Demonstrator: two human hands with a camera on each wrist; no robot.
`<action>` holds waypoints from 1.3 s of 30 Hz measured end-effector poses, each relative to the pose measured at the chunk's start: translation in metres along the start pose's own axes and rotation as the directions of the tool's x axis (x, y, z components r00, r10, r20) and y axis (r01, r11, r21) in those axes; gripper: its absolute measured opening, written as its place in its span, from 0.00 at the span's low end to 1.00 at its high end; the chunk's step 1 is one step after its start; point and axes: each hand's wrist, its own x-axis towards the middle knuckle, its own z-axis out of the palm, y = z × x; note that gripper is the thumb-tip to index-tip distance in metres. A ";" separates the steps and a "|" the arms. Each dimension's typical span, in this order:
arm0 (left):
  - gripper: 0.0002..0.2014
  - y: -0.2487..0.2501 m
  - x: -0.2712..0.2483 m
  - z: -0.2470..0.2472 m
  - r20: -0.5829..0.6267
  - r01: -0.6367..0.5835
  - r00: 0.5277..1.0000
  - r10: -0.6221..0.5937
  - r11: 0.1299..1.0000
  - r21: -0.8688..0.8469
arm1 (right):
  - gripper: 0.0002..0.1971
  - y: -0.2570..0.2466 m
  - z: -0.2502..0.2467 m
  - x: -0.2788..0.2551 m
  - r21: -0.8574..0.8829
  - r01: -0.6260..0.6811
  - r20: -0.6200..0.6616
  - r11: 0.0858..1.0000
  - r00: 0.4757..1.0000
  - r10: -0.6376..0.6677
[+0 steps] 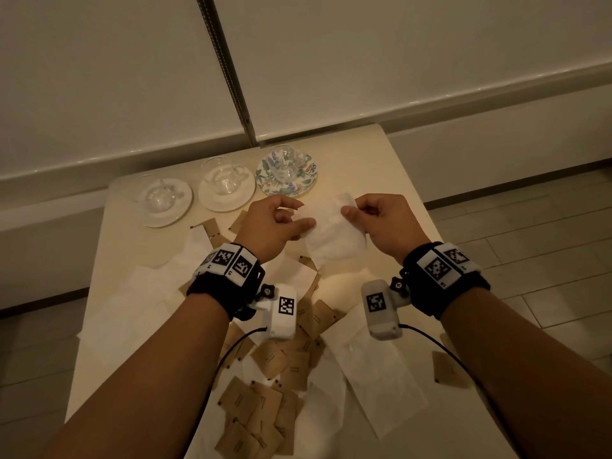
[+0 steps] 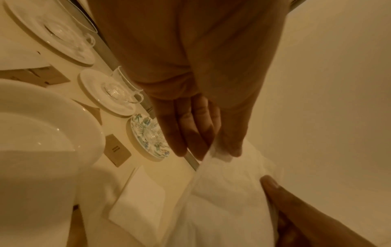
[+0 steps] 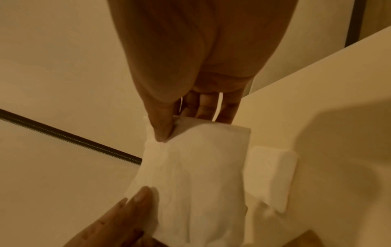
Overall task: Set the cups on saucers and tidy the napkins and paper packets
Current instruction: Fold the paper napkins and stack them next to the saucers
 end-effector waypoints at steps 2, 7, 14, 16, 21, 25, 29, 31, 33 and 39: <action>0.13 -0.001 0.000 0.004 -0.027 -0.005 1.000 0.005 1.000 -0.022 | 0.04 0.001 -0.002 0.000 0.025 -0.011 -0.008 1.000 1.000 0.011; 0.16 0.004 0.001 0.006 -0.019 -0.025 1.000 0.025 0.999 -0.021 | 0.06 0.001 -0.004 0.000 0.082 -0.019 -0.013 0.996 1.000 0.020; 0.21 0.008 0.003 0.001 0.028 -0.025 0.999 0.025 1.000 0.003 | 0.06 0.000 -0.003 0.004 0.053 0.010 -0.023 0.999 1.000 -0.009; 0.21 0.009 0.004 -0.001 0.036 -0.025 0.999 0.025 1.000 0.008 | 0.06 0.001 -0.003 0.005 0.044 0.006 -0.026 0.999 1.000 -0.005; 0.17 0.007 0.004 -0.003 -0.031 -0.032 0.999 0.034 0.998 0.051 | 0.08 -0.001 -0.005 0.005 0.072 0.003 -0.051 0.997 0.999 0.000; 0.15 0.008 0.005 -0.001 -0.065 -0.035 0.997 0.038 0.999 0.037 | 0.09 -0.004 -0.007 0.005 0.070 0.008 -0.053 0.997 0.999 -0.004; 0.17 0.009 0.004 -0.003 0.000 -0.048 0.999 0.048 0.997 0.062 | 0.10 -0.007 -0.009 0.003 0.085 0.017 -0.015 0.996 1.000 -0.016; 0.18 0.011 0.002 -0.003 0.058 -0.058 0.997 0.054 0.996 0.073 | 0.11 -0.008 -0.010 0.003 0.041 0.041 0.039 0.998 0.998 -0.042; 0.20 0.012 -0.001 -0.002 0.092 -0.067 0.994 0.060 0.995 0.080 | 0.11 -0.010 -0.009 0.002 -0.036 0.066 0.111 0.997 0.992 -0.062; 0.21 0.014 -0.013 0.001 0.104 -0.124 0.989 0.110 0.982 0.145 | 0.07 -0.012 0.005 -0.002 -0.331 0.205 0.333 0.921 0.939 -0.089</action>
